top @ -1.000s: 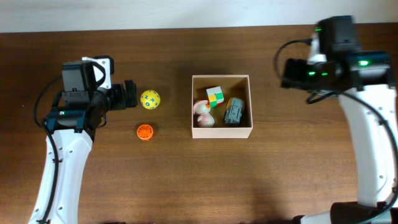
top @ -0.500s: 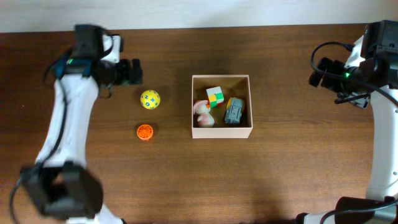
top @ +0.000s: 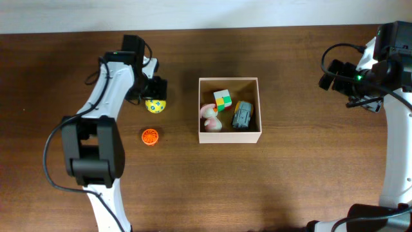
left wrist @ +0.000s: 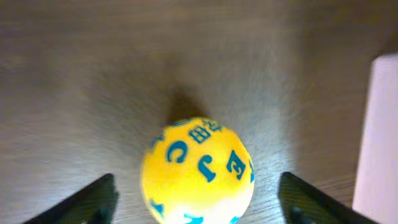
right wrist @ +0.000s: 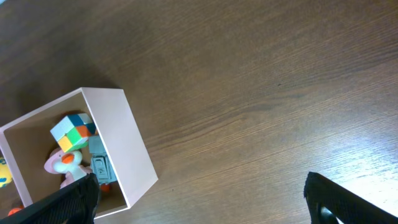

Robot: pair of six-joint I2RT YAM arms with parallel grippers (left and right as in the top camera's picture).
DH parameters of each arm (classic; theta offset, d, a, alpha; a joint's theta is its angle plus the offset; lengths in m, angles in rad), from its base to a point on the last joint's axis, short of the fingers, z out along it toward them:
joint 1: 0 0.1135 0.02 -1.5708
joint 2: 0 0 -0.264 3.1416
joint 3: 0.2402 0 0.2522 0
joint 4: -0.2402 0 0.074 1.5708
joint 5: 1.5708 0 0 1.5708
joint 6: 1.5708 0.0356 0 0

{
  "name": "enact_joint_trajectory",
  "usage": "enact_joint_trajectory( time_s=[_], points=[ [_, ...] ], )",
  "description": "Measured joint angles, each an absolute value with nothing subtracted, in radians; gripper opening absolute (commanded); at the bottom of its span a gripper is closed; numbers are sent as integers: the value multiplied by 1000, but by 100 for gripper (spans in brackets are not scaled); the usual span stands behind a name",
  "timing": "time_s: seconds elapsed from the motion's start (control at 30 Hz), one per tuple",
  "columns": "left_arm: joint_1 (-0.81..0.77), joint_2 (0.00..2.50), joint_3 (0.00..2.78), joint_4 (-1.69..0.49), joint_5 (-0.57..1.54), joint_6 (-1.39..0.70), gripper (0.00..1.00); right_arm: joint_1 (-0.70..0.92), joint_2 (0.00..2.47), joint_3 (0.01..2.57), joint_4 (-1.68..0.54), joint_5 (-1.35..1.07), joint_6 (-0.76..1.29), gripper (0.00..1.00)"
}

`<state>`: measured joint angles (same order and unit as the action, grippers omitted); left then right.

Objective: Pack container

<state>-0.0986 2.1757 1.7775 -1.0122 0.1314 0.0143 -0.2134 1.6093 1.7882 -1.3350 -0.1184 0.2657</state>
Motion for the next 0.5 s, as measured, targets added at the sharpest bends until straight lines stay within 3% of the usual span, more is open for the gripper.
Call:
enact_joint_trajectory(
  time_s=[0.1,0.23,0.37,0.5],
  points=[
    [-112,2206,1778,-1037,124,18,65,-213,1609,1788,-1335,-118,266,99],
    [-123,2218,1781,-1052,114,19,60,-213,1609,1788,-1335,-118,265,99],
    [-128,2222,1786,-1059,104,17,34,-213,1609,1788,-1335,-118,266,100],
    [-131,2224,1804,-1093,99,23,33,-213,1609,1788,-1338,-118,265,100]
  ],
)
